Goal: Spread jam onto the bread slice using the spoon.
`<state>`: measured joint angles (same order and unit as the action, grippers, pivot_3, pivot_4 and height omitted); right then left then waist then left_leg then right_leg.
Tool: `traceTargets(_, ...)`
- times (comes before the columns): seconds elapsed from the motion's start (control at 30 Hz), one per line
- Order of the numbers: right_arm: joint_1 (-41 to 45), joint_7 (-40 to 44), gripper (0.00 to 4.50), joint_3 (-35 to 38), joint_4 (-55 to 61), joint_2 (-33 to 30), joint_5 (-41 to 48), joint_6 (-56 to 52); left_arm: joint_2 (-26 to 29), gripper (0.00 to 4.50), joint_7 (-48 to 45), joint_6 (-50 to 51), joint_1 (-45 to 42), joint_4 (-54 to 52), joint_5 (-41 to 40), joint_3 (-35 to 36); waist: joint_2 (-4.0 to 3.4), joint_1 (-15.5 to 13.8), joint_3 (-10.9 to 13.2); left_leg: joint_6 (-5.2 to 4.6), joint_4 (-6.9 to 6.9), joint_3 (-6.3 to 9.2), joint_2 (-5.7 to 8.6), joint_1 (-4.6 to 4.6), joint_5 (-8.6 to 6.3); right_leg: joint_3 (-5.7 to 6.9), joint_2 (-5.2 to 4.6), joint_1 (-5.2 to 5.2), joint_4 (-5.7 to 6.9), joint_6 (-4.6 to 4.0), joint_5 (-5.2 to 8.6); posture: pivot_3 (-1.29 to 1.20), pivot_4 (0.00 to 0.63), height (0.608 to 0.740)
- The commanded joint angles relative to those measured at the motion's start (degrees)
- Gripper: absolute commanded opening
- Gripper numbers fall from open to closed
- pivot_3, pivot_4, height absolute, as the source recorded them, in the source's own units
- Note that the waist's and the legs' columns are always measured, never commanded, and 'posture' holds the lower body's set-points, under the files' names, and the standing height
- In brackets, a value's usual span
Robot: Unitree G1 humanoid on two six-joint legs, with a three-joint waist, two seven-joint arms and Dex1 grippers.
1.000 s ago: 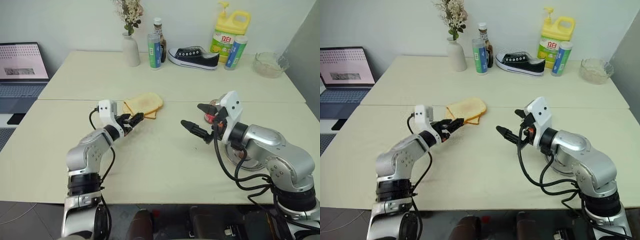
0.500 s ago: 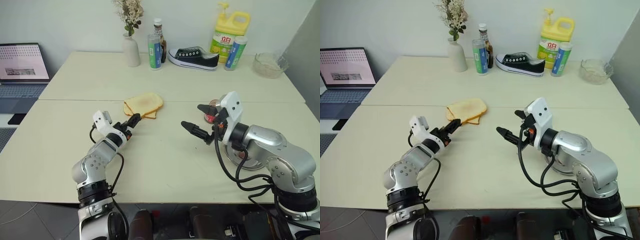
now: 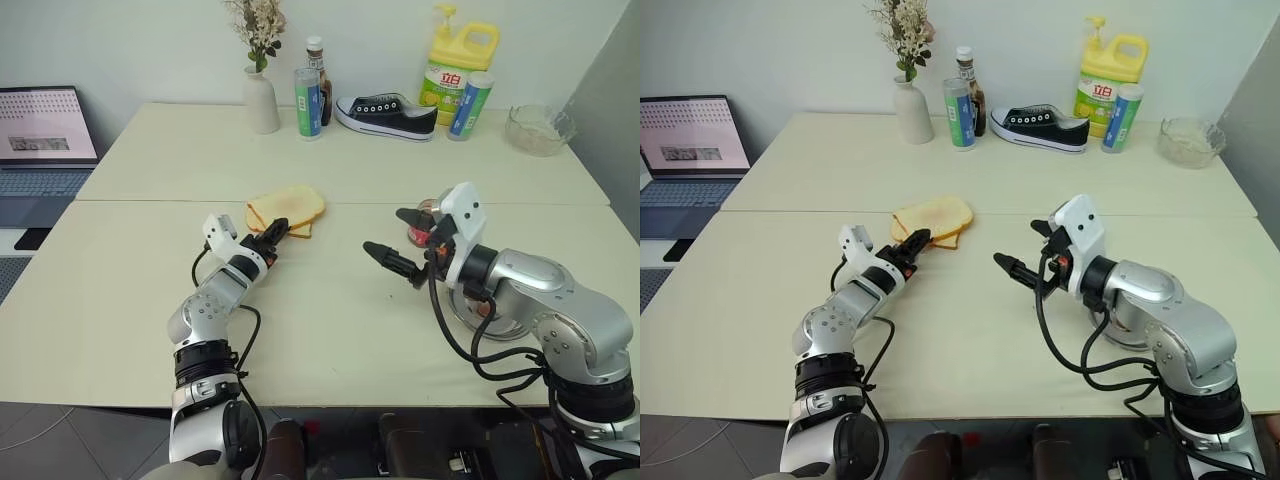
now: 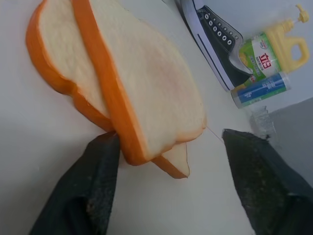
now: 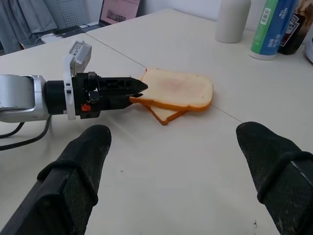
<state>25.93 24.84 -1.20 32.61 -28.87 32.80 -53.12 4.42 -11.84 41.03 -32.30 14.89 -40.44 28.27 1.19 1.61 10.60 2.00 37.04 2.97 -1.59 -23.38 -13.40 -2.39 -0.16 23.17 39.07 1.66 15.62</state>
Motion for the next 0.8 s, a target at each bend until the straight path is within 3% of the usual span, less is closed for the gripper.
traceTargets(0.03,0.4,-0.3,4.5,1.7,2.6,-0.5,0.5,0.3,0.8,1.84,-0.2,-0.6,-0.2,-1.0,-1.5,0.1,0.0,0.0,0.0,0.0,0.0,0.0,0.0,0.0,0.0,0.0,0.0,0.0,0.0,0.0,0.0,0.0,0.15,0.74)
traceTargets(0.17,0.3,-0.3,4.5,1.7,2.5,-0.5,0.5,0.3,0.9,0.5,0.2,-0.4,0.3,-2.0,-2.0,0.4,0.0,0.0,0.0,0.0,0.0,0.0,0.0,0.0,0.0,0.0,0.0,0.0,0.0,0.0,0.0,0.0,0.15,0.74)
traceTargets(0.23,0.3,-0.2,4.5,1.6,2.4,-0.5,0.5,0.3,0.9,0.04,0.3,-0.5,0.3,-2.0,-2.1,0.5,0.0,0.0,0.0,0.0,0.0,0.0,0.0,0.0,0.0,0.0,0.0,0.0,0.0,0.0,0.0,0.0,0.15,0.74)
traceTargets(0.5,0.6,0.2,4.5,1.5,2.0,-0.6,0.5,0.4,4.8,0.04,-2.2,0.6,-2.7,-3.2,-1.7,-2.2,0.0,0.0,0.0,0.0,0.0,0.01,0.0,0.0,0.0,0.01,0.0,0.0,0.0,0.0,0.0,0.0,0.15,0.74)
traceTargets(0.57,0.7,0.5,4.5,2.1,2.2,-1.1,0.9,0.2,8.4,0.04,-5.5,1.4,-4.3,-4.9,0.3,-6.3,0.0,0.1,0.0,0.0,0.0,0.02,0.0,0.0,0.0,0.02,0.01,0.01,0.0,0.0,0.0,0.0,0.15,0.74)
traceTargets(0.7,0.6,2.5,4.5,7.0,4.7,-4.3,6.1,-3.3,21.3,0.04,-22.4,1.0,-5.5,-12.4,6.5,-21.6,0.0,0.1,0.0,0.06,-0.07,0.0,0.01,-0.03,0.03,0.0,0.01,0.03,-0.06,0.0,0.0,0.0,0.15,0.74)
traceTargets(0.8,-0.2,3.8,4.5,11.9,6.7,-7.5,11.8,-6.4,26.8,0.04,-30.6,3.0,-6.9,-17.3,4.3,-25.1,-0.01,0.0,0.0,0.13,-0.11,-0.03,0.0,-0.03,0.07,-0.01,-0.03,0.03,-0.11,0.0,0.01,0.0,0.15,0.74)
